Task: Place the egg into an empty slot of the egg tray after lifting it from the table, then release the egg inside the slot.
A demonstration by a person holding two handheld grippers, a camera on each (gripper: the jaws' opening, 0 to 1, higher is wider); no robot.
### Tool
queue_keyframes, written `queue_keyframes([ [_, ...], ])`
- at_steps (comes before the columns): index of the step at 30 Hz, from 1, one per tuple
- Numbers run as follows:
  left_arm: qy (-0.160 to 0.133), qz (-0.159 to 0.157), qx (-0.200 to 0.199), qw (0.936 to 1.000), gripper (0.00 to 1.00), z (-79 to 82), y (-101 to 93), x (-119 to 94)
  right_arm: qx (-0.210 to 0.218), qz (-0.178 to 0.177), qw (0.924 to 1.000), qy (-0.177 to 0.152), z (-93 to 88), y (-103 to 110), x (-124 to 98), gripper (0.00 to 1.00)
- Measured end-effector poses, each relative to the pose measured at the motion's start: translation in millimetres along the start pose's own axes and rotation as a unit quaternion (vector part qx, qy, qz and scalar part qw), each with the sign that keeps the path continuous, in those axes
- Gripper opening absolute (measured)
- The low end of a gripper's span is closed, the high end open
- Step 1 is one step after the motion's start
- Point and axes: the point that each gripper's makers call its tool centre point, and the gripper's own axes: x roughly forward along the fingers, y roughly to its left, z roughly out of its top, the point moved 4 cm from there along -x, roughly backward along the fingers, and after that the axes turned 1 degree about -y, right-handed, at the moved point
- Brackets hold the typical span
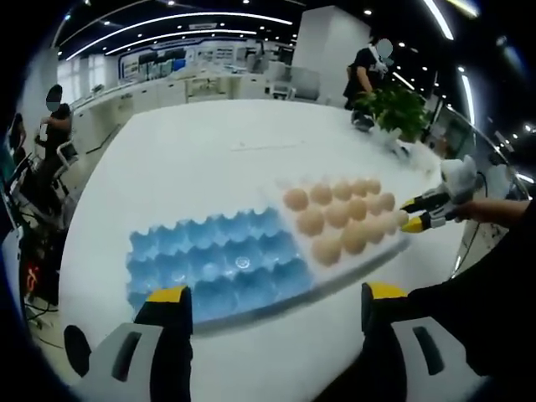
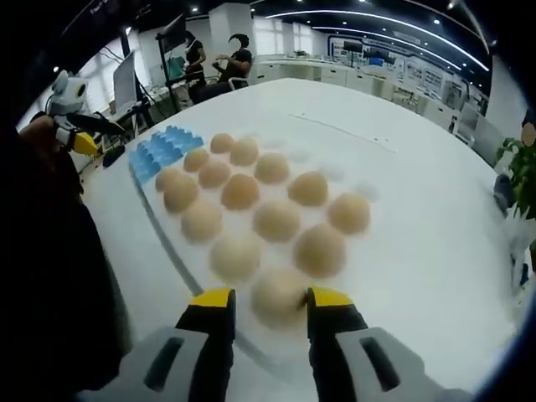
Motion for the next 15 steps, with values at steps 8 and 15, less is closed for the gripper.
queue_keyframes([
  [8, 0.006, -0.005, 0.001, 1.0, 0.83, 0.7, -3.8, 0.3, 0.019, 0.004, 0.9998, -0.002, 0.0, -0.6, 2.1, 0.33],
  [15, 0.011, -0.015, 0.008, 0.9998, 0.82, 4.5, -7.2, 1.8, 0.017, -0.002, 0.9998, 0.012, 0.0, -1.6, 0.5, 0.32],
])
